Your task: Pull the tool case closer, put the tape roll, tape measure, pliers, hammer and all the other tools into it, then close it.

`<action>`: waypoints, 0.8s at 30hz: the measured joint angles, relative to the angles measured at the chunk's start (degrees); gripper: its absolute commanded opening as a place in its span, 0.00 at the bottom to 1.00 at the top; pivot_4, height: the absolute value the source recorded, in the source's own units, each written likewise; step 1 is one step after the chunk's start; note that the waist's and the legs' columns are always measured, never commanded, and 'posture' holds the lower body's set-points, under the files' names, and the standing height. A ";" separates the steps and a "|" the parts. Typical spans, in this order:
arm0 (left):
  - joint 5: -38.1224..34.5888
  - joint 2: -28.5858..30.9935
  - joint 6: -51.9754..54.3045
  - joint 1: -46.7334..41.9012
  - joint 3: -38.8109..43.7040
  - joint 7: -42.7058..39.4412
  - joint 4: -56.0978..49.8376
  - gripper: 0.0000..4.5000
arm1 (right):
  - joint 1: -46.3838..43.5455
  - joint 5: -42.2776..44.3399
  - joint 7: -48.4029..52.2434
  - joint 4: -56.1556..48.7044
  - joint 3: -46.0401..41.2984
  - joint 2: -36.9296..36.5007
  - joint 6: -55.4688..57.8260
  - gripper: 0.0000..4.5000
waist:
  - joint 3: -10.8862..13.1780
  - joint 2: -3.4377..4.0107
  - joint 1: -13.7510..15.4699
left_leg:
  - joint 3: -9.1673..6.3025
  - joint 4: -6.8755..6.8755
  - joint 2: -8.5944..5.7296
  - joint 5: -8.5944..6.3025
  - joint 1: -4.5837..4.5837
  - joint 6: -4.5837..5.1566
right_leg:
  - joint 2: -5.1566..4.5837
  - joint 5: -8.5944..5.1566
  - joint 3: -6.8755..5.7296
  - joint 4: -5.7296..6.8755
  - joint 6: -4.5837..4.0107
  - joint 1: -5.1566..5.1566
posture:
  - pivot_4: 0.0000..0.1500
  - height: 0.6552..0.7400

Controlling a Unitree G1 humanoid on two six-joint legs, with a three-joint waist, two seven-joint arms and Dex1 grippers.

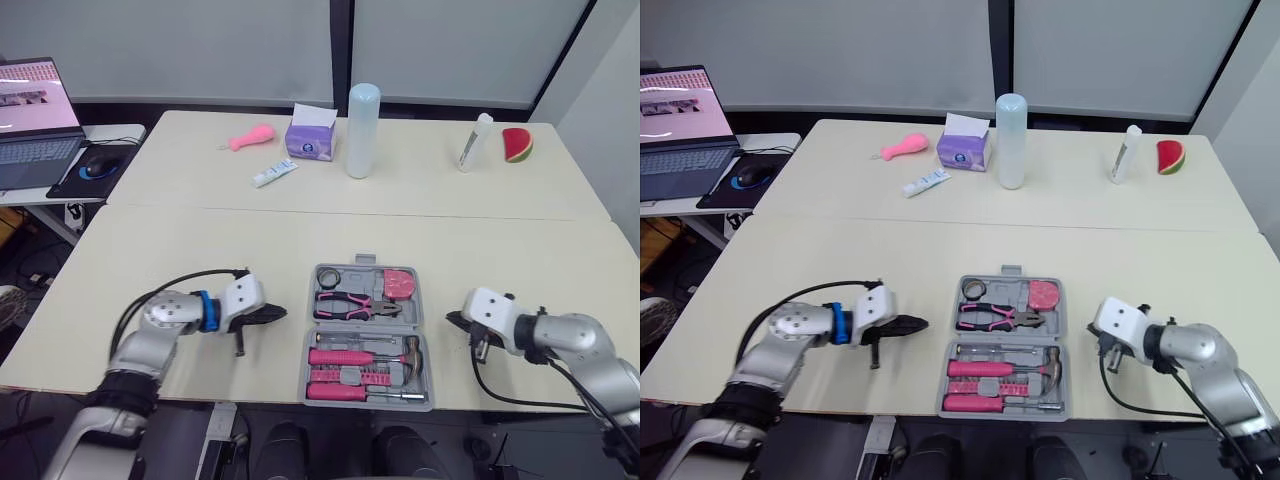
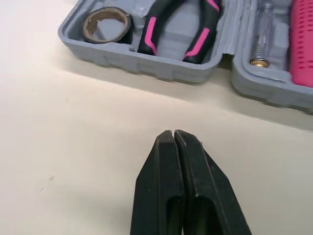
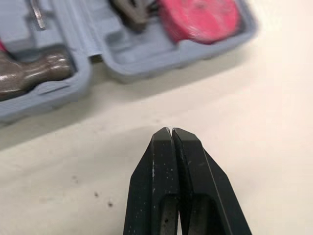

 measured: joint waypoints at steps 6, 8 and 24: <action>-3.82 1.02 2.33 4.19 -4.81 -7.04 -15.90 0.00 | 5.48 7.10 -2.78 -11.49 -4.14 3.98 9.62 0.00 | -0.03 0.05 0.04 | -0.01 0.02 -0.05 0.00 0.06 0.00 | 0.03 0.00 0.03 -0.01 0.00 0.10 | 1.00 0.62; -3.47 0.32 2.27 4.61 -6.93 -7.18 -17.14 0.00 | 6.83 8.68 -3.31 -13.46 -4.83 4.21 12.93 0.00 | -0.04 0.06 0.06 | -0.02 0.01 -0.06 0.00 0.06 0.00 | 0.04 0.00 0.04 -0.01 0.00 0.10 | 1.00 0.62; 8.19 -9.11 -6.78 -1.73 -19.50 -3.54 -6.18 0.00 | 12.71 11.73 -7.29 -20.60 -3.26 4.22 19.21 0.00 | -0.09 0.09 0.11 | -0.02 0.01 -0.09 -0.01 0.06 0.02 | 0.34 0.00 0.13 -0.03 0.00 0.10 | 1.00 0.62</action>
